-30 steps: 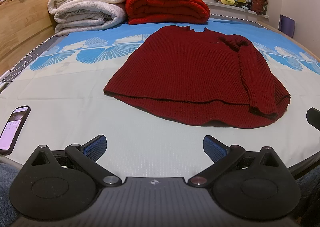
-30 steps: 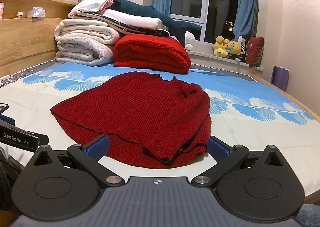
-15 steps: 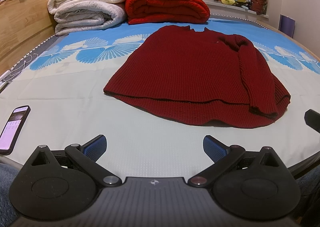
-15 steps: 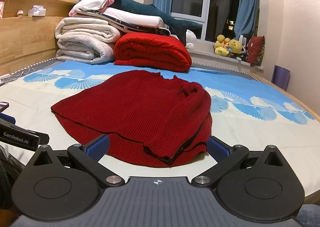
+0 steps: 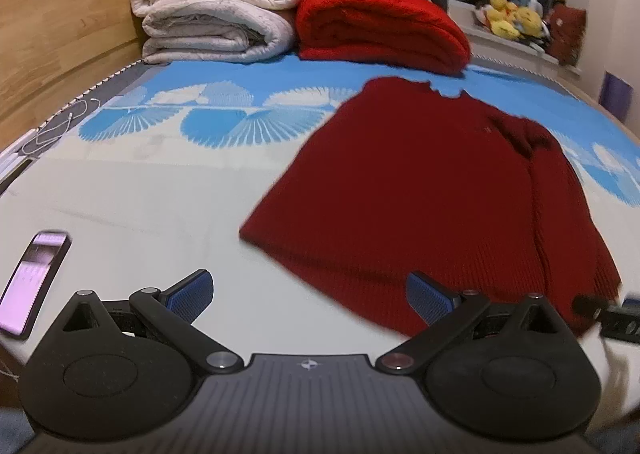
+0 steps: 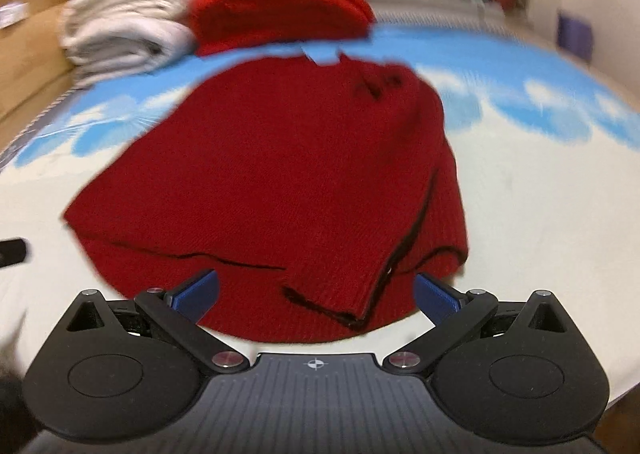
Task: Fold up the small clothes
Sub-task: 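Grasp the red sweater hem with the right gripper and lift it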
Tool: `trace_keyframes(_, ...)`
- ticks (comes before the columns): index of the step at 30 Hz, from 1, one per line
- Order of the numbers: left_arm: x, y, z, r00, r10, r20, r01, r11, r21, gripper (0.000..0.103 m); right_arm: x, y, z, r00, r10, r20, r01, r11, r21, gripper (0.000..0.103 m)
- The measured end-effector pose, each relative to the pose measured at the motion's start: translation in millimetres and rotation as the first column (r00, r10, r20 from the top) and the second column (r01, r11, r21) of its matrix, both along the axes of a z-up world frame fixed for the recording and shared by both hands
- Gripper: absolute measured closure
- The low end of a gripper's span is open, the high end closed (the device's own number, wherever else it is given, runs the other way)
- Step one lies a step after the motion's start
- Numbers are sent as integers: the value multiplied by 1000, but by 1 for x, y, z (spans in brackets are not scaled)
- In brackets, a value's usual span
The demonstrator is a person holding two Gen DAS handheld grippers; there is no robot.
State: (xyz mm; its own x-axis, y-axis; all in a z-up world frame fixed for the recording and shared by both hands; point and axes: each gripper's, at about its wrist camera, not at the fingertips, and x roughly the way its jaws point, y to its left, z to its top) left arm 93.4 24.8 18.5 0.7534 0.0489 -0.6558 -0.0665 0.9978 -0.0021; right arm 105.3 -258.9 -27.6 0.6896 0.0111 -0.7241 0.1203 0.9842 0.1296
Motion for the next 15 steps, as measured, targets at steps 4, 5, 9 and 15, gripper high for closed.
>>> trace_keyframes(4, 48, -2, -9, 1000, 15, -5, -15, 1000, 12, 0, 43, -10, -32, 995, -57, -82, 59, 998, 26, 14)
trace_keyframes(5, 57, -2, -14, 1000, 14, -6, -13, 1000, 23, 0, 54, -10, -41, 990, -75, -116, 75, 997, -7, 20)
trace_keyframes(9, 79, 3, -36, 996, 73, -58, -69, 995, 73, 0, 54, 1, -27, 999, -38, -34, 36, 996, -82, 71)
trace_keyframes(15, 91, 4, -31, 996, 79, -48, -78, 997, 23, 0, 49, -47, 53, 990, -23, 137, 37, 994, -104, 77)
